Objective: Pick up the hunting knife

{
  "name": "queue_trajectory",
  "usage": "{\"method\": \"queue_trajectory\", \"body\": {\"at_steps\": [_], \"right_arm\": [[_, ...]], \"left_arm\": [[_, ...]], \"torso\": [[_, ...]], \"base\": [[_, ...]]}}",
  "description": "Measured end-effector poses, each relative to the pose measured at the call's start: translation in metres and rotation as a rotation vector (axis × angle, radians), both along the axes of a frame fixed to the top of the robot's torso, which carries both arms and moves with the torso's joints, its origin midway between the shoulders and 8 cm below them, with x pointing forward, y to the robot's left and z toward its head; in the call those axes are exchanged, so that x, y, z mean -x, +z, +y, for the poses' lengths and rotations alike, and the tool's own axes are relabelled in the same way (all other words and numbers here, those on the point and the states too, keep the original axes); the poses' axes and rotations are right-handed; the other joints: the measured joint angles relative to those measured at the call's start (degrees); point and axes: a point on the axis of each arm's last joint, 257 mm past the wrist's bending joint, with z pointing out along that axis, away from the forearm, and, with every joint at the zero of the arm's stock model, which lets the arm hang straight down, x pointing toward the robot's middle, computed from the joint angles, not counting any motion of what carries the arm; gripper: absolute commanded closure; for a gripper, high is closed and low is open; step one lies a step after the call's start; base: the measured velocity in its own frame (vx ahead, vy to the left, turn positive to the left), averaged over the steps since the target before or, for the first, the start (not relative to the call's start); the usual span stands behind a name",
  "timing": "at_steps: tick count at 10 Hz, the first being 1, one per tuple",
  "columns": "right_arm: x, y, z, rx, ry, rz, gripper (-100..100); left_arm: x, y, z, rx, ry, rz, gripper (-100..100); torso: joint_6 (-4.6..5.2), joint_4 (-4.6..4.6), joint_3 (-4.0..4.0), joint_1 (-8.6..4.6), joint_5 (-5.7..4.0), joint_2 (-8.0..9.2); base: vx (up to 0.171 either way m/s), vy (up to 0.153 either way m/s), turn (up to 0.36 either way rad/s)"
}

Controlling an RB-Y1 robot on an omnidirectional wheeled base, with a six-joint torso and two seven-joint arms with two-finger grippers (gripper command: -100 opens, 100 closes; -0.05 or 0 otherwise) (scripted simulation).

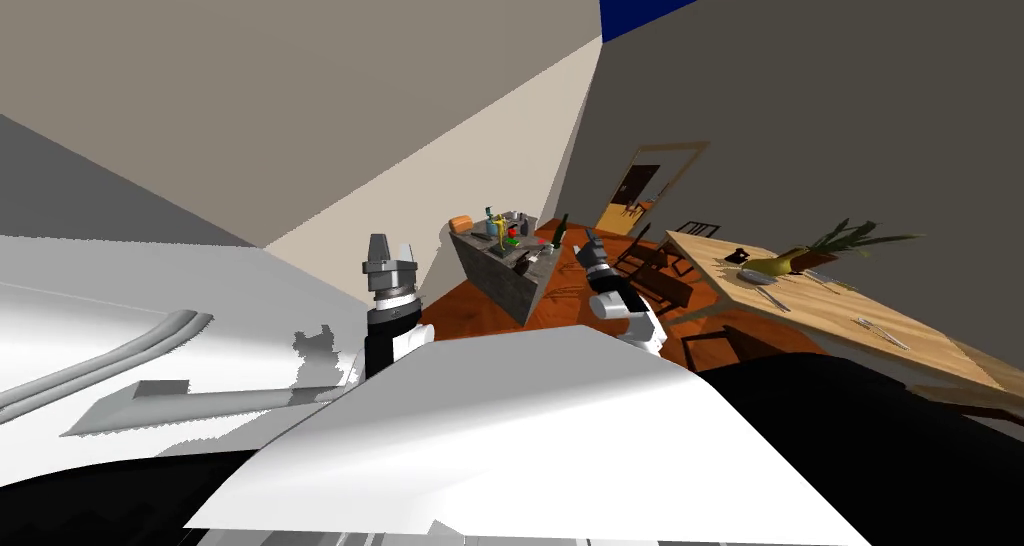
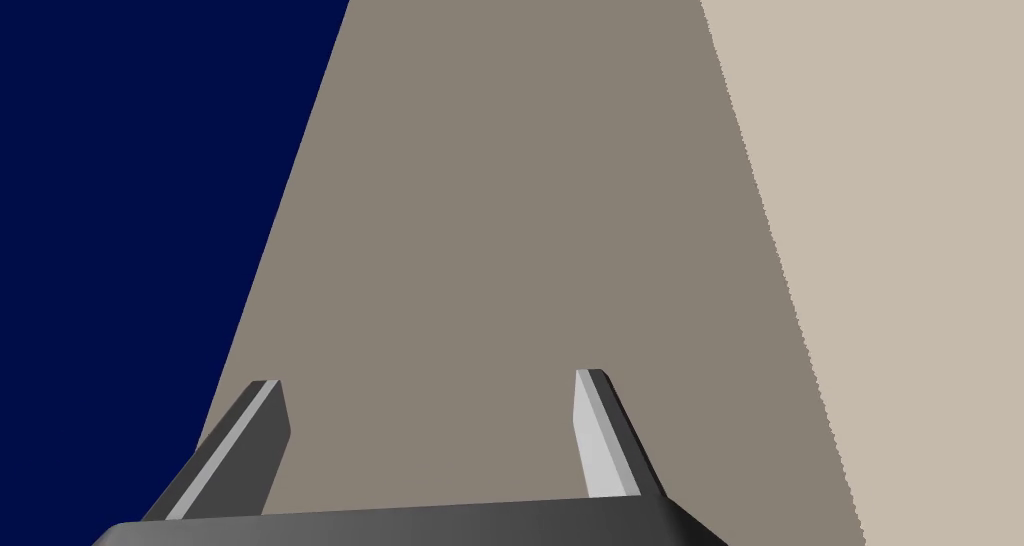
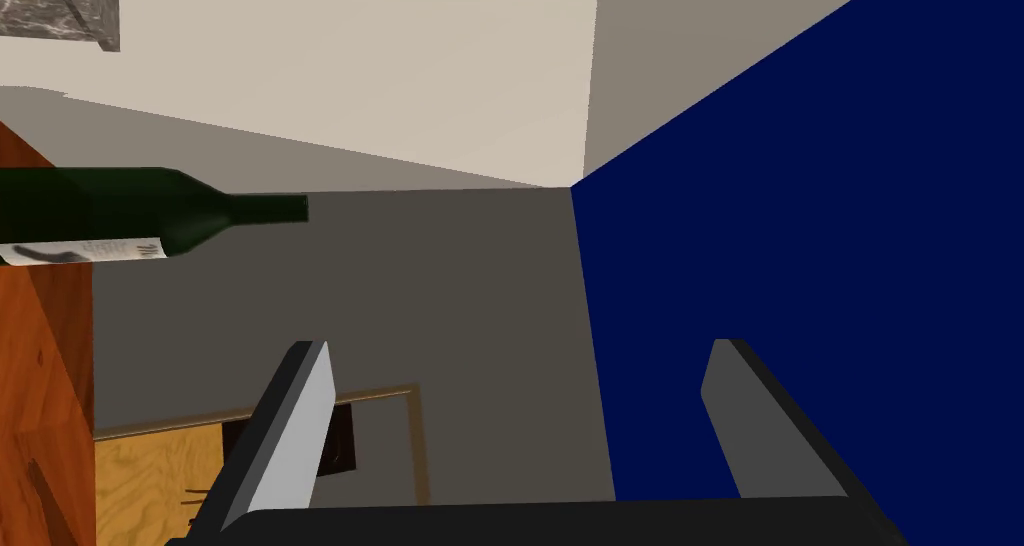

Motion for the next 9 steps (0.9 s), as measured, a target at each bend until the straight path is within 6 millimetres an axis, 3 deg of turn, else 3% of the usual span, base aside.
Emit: {"method": "queue_trajectory", "body": {"at_steps": [5,9], "right_arm": [[-0.013,-0.024,-0.019,0.008,-0.024,0.121,-100],[-0.022,-0.042,-0.036,0.014,-0.041,0.216,-100]], "left_arm": [[0.0,0.0,0.0,0.0,0.0,0.0,0],[0.0,0.0,0.0,0.0,0.0,0.0,0]], "torso": [[0.02,-0.02,-0.06,0.1,0.02,-0.11],[-0.03,-0.03,-0.09,0.09,0.02,-0.15]], "base": [[-0.008,-0.029,0.107],[-0.004,-0.032,0.224]]}}
